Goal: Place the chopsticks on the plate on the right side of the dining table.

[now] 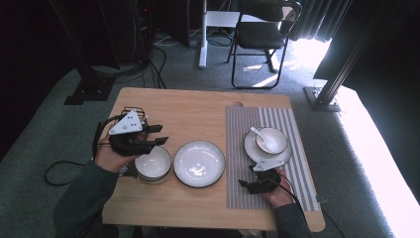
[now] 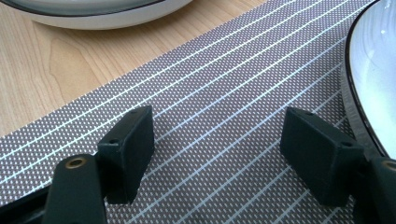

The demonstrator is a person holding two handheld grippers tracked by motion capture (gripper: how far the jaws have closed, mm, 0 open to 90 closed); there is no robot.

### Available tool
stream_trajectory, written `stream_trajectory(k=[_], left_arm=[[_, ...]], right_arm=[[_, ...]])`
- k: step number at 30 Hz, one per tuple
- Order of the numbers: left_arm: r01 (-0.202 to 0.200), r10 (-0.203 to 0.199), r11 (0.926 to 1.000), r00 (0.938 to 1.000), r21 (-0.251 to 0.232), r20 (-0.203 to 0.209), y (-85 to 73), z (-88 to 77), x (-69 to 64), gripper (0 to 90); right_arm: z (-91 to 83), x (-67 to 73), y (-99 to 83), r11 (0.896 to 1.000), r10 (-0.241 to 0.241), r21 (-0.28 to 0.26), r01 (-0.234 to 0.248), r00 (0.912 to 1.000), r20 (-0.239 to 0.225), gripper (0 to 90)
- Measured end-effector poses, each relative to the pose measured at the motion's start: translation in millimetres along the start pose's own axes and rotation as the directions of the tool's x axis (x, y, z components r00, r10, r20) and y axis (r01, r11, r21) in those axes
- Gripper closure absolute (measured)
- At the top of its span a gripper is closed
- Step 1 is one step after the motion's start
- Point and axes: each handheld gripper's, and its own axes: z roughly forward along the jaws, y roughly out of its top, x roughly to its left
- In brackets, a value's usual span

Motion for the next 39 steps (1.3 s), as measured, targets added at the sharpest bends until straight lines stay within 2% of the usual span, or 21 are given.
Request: stream_trajectory(k=[26, 39], left_arm=[[0.007, -0.006, 0.9999, 0.9973, 0.011, -0.074, 0.2, -15.7, 24.4, 56.8], [0.033, -0.031, 0.9993, 0.9948, 0.02, -0.097, -4.6, -16.4, 40.0, 57.0]], right_arm=[[0.0, -0.2, 0.0, 1.0, 0.003, 0.0, -0.003, 1.0, -0.001, 25.6], [0.0, 0.0, -0.1, 1.0, 0.002, 0.0, -0.002, 1.0, 0.001, 25.2]])
